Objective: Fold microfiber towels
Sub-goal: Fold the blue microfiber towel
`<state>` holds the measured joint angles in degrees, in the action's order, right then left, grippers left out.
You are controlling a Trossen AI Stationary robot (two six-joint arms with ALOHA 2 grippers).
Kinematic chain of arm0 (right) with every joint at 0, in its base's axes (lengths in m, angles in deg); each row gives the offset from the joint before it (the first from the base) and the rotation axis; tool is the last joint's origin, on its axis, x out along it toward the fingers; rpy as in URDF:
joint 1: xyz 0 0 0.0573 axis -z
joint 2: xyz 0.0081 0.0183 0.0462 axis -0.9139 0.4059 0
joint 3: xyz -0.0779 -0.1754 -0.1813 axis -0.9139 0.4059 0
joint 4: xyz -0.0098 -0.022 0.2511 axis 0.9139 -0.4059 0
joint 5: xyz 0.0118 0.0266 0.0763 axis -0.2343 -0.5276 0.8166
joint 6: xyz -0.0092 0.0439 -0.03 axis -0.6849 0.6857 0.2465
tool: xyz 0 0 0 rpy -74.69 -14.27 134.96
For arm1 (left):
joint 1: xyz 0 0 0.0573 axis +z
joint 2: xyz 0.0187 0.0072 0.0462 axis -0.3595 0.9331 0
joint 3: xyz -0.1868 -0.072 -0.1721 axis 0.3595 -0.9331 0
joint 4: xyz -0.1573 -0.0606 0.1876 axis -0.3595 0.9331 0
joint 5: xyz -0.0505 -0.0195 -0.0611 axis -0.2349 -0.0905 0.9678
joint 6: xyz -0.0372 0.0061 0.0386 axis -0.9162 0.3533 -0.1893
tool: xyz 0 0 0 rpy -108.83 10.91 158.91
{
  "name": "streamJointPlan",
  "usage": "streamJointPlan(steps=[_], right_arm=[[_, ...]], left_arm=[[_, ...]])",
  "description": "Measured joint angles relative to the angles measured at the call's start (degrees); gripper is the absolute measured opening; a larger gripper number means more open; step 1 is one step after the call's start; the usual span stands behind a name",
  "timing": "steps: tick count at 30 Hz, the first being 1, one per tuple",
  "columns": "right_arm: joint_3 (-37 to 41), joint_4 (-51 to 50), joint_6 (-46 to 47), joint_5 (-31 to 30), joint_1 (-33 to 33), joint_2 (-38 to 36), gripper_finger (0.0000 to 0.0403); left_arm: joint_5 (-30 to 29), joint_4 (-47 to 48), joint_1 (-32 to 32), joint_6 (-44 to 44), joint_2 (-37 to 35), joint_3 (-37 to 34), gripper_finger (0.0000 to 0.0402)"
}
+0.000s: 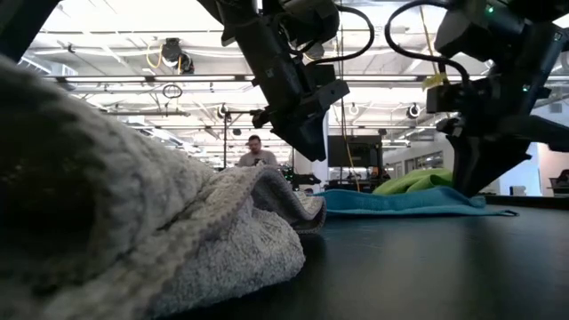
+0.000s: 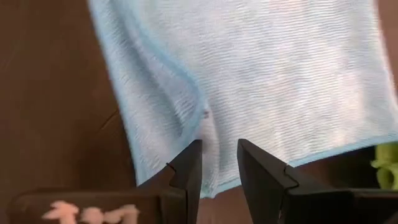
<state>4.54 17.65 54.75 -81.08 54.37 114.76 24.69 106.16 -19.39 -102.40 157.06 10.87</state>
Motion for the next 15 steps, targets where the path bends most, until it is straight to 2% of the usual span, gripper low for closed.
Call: streamJointPlan(steps=[6, 12, 15], right_arm=[[0.0, 1.7, 5.7, 0.0, -0.5, 0.0, 0.0096], [0.0, 0.8, 6.2, 0.3, -1.6, 0.0, 0.0096], [-0.6, 0.6, 6.9, 3.4, -1.7, 0.0, 0.0096]], left_arm=[[0.0, 0.0, 0.0, 0.0, 0.0, 0.0, 0.0099], [0.0, 0.0, 0.0, 0.0, 0.0, 0.0, 0.0099], [0.0, 0.0, 0.0, 0.0, 0.0, 0.0, 0.0099]])
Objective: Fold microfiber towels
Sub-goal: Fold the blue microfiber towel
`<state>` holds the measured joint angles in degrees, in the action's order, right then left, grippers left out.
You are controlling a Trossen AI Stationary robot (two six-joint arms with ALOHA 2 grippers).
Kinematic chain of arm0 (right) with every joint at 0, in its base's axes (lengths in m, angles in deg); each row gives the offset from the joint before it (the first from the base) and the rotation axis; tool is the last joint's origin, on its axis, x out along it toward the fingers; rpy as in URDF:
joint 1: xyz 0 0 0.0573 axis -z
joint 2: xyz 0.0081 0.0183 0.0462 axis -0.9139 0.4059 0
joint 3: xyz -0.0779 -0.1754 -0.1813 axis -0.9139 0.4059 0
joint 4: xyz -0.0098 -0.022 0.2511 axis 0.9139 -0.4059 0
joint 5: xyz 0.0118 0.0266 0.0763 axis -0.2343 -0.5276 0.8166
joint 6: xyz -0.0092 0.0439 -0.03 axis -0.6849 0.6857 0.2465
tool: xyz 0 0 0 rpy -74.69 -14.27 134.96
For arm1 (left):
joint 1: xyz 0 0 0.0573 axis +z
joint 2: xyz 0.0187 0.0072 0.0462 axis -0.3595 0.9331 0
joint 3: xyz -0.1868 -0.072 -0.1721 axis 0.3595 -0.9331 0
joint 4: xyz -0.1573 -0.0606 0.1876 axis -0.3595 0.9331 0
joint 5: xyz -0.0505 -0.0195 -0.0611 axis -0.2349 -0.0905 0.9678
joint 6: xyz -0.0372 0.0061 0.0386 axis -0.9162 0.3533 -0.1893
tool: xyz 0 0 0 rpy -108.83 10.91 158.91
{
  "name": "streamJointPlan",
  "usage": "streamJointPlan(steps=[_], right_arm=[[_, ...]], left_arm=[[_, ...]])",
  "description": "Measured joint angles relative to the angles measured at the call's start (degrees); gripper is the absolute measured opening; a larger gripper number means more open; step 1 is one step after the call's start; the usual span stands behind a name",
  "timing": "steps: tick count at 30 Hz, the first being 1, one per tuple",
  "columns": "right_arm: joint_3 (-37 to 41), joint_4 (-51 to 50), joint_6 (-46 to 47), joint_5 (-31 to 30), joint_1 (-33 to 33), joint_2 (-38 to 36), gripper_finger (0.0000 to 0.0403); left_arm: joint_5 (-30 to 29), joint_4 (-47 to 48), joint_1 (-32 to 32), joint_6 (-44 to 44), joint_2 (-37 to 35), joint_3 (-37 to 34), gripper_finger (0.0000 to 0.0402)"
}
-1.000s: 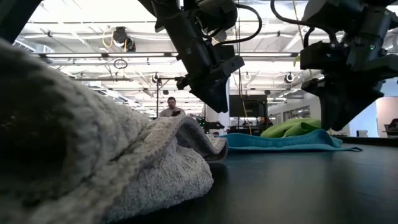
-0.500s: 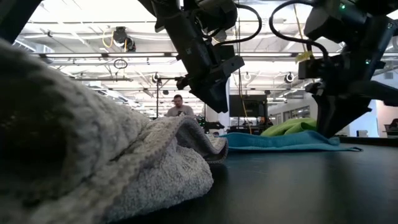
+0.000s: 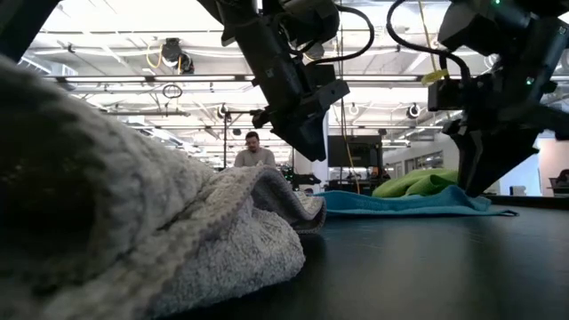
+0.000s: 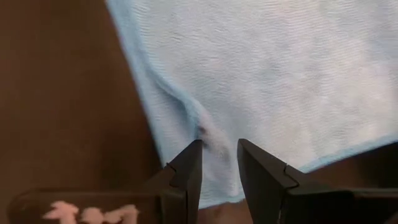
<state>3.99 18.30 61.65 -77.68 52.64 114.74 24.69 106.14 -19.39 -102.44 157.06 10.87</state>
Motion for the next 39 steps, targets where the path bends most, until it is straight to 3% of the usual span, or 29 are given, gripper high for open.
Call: streamJointPlan(steps=[6, 39], right_arm=[[-1.2, 0.1, 0.8, 2.6, -0.1, 0.0, 0.0096], [3.3, 5.7, 9.3, 2.5, -0.2, 0.0, 0.0089]], left_arm=[[0.0, 0.0, 0.0, -0.2, 0.0, 0.0, 0.0099], [0.0, 0.0, 0.0, -1.0, 0.0, 0.0, 0.0099]])
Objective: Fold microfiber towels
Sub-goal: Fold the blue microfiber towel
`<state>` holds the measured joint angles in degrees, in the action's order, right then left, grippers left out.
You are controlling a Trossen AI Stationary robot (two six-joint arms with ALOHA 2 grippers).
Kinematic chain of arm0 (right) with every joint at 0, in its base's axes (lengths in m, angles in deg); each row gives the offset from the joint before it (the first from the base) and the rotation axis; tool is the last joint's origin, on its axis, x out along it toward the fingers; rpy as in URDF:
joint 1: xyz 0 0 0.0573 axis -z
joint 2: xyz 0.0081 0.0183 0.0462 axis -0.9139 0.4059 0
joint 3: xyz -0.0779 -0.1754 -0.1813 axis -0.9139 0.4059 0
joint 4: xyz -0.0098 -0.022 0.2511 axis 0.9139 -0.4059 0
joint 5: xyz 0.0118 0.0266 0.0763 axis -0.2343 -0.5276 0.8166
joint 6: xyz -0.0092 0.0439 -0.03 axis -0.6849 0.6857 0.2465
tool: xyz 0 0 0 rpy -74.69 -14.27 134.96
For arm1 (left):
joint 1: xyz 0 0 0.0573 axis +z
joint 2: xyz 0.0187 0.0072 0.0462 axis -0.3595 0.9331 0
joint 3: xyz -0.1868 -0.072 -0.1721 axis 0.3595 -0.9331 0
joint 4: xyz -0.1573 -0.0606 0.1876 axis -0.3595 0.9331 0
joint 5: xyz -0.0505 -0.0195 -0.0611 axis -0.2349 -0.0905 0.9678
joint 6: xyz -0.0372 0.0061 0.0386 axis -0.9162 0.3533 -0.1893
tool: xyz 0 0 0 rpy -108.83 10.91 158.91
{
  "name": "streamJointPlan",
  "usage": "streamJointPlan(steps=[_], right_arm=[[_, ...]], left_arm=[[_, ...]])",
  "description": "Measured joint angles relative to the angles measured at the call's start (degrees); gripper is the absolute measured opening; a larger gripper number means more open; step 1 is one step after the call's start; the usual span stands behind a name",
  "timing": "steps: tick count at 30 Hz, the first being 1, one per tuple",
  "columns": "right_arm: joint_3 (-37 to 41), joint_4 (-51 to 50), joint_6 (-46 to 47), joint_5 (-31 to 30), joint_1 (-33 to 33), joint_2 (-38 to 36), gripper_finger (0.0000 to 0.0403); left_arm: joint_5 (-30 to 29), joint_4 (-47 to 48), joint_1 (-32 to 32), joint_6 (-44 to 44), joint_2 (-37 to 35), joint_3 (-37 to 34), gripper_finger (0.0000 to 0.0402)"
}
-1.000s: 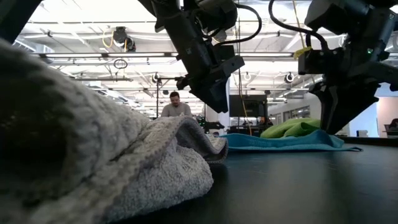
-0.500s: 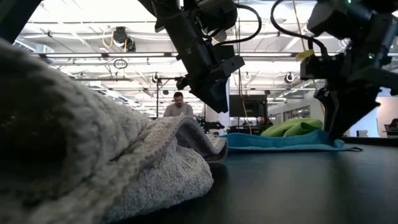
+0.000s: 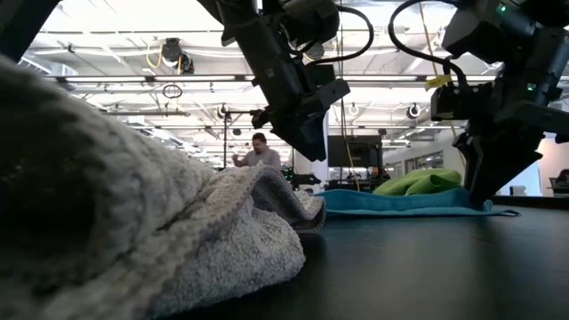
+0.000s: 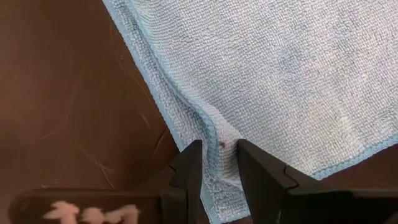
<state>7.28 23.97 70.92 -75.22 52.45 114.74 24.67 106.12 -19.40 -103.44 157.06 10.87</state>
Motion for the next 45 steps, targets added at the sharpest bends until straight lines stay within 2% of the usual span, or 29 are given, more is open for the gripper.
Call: streamJointPlan(steps=[8, 14, 22, 32, 37, 45], right_arm=[[-0.7, -0.2, -3.8, 1.9, 0.0, -0.1, 0.0007], [-2.6, -2.0, -6.0, 3.7, 0.0, -1.7, 0.0003], [-3.2, -5.4, -7.9, 12.4, 0.0, -2.7, 0.0002], [-3.2, -5.4, -12.0, 14.1, 0.0, -2.7, 0.0004], [-3.2, -5.4, -14.6, 19.7, 0.0, -2.7, 0.0021], [-3.2, -4.8, -18.0, 19.1, 0.0, -2.5, 0.0101]], left_arm=[[0.0, 0.0, 0.0, -0.1, 0.0, 0.0, 0.0099], [0.0, 0.0, 0.0, -0.3, 0.0, 0.0, 0.0099], [0.0, 0.0, 0.0, -0.3, 0.0, 0.0, 0.0099], [0.0, 0.0, 0.0, -0.2, 0.0, 0.0, 0.0099], [0.0, 0.0, 0.0, -0.2, 0.0, 0.0, 0.0099], [0.0, 0.0, 0.0, -0.2, 0.0, 0.0, 0.0099]])
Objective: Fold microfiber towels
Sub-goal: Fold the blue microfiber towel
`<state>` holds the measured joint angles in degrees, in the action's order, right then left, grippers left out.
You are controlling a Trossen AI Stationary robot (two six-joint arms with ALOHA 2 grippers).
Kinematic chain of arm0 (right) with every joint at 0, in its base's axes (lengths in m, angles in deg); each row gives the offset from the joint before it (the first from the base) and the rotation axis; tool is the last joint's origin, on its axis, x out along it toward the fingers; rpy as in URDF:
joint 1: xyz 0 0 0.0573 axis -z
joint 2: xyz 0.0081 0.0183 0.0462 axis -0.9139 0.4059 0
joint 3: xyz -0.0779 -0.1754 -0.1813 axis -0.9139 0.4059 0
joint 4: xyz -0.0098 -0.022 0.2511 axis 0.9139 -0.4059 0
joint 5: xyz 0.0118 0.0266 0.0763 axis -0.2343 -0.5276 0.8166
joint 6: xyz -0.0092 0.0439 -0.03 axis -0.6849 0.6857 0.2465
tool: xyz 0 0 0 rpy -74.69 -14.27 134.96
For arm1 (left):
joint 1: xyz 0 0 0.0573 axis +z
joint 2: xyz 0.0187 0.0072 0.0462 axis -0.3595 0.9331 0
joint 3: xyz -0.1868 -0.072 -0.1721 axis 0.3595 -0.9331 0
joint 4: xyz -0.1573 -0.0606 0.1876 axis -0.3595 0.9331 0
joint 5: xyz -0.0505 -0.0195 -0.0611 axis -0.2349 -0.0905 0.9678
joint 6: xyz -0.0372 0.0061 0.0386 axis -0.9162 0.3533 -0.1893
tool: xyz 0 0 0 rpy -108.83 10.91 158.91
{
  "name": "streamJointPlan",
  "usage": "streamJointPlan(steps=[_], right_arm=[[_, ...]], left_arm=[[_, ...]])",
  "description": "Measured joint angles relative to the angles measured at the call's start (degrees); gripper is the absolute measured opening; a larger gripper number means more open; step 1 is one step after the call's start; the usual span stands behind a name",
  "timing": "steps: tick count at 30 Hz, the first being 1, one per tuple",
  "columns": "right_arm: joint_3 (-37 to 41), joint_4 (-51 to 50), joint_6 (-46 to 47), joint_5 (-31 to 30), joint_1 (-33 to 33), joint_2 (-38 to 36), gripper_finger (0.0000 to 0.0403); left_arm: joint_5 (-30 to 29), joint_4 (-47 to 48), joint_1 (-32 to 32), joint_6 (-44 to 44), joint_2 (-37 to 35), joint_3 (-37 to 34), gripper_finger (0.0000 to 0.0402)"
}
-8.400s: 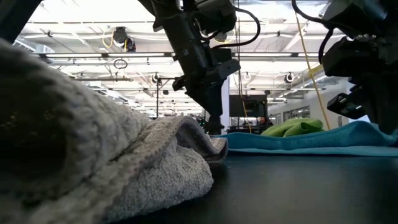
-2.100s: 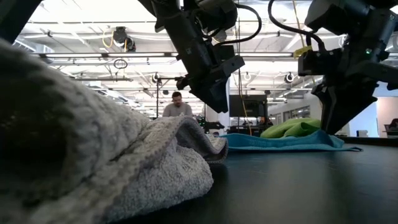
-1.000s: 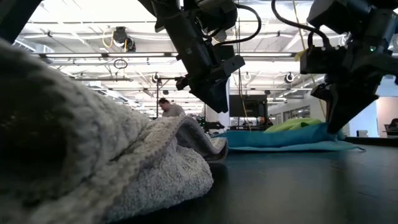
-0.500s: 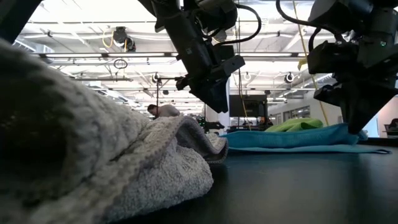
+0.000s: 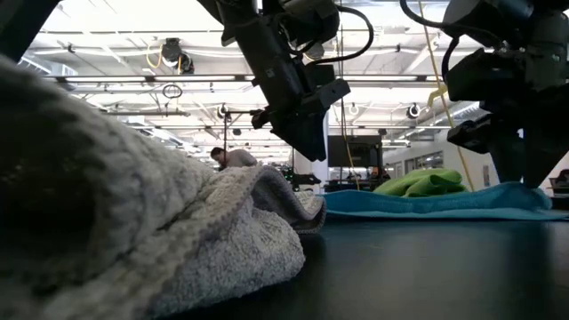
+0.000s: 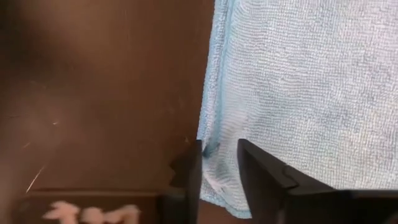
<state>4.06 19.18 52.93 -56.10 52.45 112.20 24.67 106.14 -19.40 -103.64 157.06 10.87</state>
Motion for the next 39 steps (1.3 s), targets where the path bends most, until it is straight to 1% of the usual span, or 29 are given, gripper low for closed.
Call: streamJointPlan(steps=[2, 6, 10, 13, 15, 18, 20, 24, 25, 27, 29, 31, 33, 35, 39], right_arm=[[0.0, 0.0, 0.0, -1.0, 0.0, 0.1, 0.0119], [0.0, 0.1, 1.1, -0.8, 0.0, 0.1, 0.0145], [-0.3, -0.3, 1.5, 1.8, 0.0, -0.4, 0.0157], [-1.5, -1.6, 1.4, -1.4, 0.0, -0.9, 0.0154], [-1.6, -2.1, 0.7, -4.0, 0.0, -1.0, 0.0143], [-1.6, -3.3, 0.4, -4.5, 0.0, -0.9, 0.0114], [-1.6, -4.1, 0.4, -4.5, 0.0, -0.8, 0.0086], [-1.6, -5.3, 0.4, -4.6, 0.0, -0.8, 0.0016], [-1.6, -5.6, 0.4, -5.3, 0.0, -0.8, 0.0009], [-1.6, -6.2, 1.0, -7.4, 0.0, -0.8, 0.0008], [-1.6, -6.4, 1.4, -10.3, 0.0, -0.8, 0.0007], [-1.5, -6.6, 1.0, -12.9, 0.1, -0.8, 0.0002], [-1.2, -6.0, 0.4, -14.5, 0.6, -0.8, 0.0001], [-0.3, -5.4, 0.1, -14.6, 1.7, -0.8, 0.0001], [2.3, -3.3, -0.2, -14.6, 4.7, -0.8, 0.0]], left_arm=[[0.0, 0.0, 0.0, 0.0, 0.0, 0.0, 0.0099], [0.0, 0.0, 0.0, 0.2, 0.0, 0.0, 0.0099], [0.0, 0.0, 0.0, 0.4, 0.0, 0.0, 0.0099], [0.0, 0.0, 0.0, 0.4, 0.0, 0.0, 0.0099], [0.0, -0.1, -0.1, 0.5, 0.0, 0.0, 0.0099], [0.0, -1.0, -0.4, 0.5, 0.0, 0.0, 0.0099], [0.3, -3.0, -0.8, 0.5, 0.2, 0.0, 0.0099], [2.6, -7.8, -1.9, 0.2, 1.5, 0.0, 0.0098], [2.7, -8.9, -2.2, 0.0, 1.9, 0.0, 0.0096], [3.1, -7.8, -3.1, -0.1, 2.4, -0.1, 0.0086], [3.5, -8.9, -4.0, -0.1, 3.2, 0.0, 0.007], [3.9, -7.2, -4.9, -0.1, 3.3, 0.0, 0.0048], [4.1, -7.6, -5.7, -0.1, 3.9, 0.0, 0.0025], [4.4, -7.2, -6.1, -0.1, 4.3, 0.0, 0.0007], [4.6, -7.2, -6.6, -1.1, 5.2, 0.0, 0.0006]])
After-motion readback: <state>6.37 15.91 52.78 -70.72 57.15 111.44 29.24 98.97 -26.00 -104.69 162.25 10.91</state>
